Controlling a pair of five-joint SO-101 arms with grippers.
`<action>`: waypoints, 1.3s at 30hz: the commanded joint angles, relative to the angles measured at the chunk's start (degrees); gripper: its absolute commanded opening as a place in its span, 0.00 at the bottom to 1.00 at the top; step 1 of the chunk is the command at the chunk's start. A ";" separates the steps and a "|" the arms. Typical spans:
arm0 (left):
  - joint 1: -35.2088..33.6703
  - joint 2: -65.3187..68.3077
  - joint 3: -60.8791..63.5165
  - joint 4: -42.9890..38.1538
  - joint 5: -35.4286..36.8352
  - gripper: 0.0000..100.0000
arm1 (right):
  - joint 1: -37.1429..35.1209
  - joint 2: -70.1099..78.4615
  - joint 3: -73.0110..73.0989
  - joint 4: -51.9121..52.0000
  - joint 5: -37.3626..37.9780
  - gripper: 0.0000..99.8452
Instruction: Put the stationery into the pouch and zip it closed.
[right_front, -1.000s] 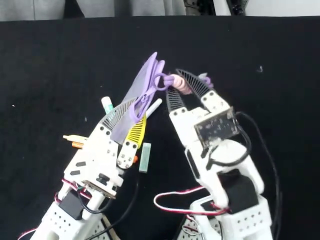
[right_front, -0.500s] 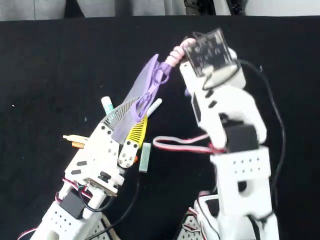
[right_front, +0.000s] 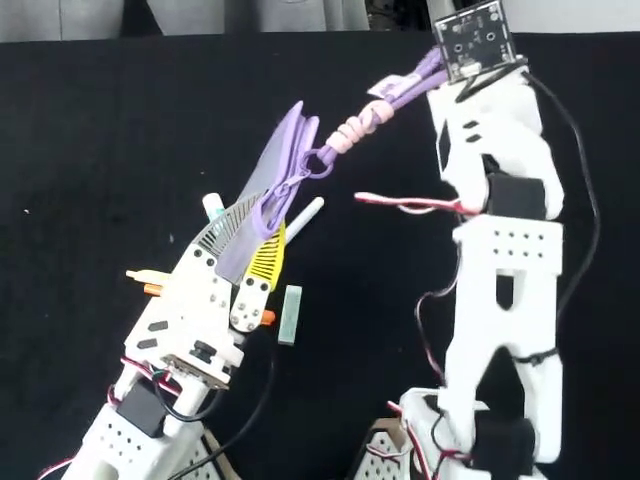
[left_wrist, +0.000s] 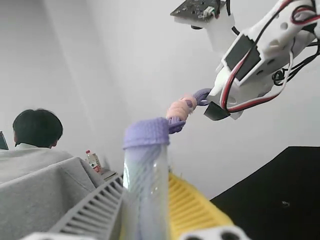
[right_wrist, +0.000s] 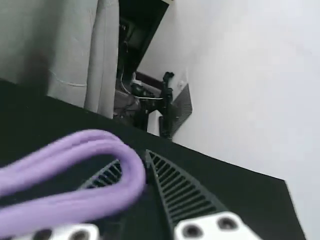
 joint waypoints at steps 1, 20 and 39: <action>-0.57 -0.79 -2.42 -0.97 0.26 0.03 | 4.57 2.95 -6.29 -3.60 0.62 0.01; -0.04 -0.70 -2.95 -1.32 0.26 0.03 | 8.53 11.38 -12.35 11.69 -5.19 0.14; -0.04 -0.62 -17.89 -6.24 3.43 0.03 | -16.97 -47.60 15.52 15.47 -21.36 0.20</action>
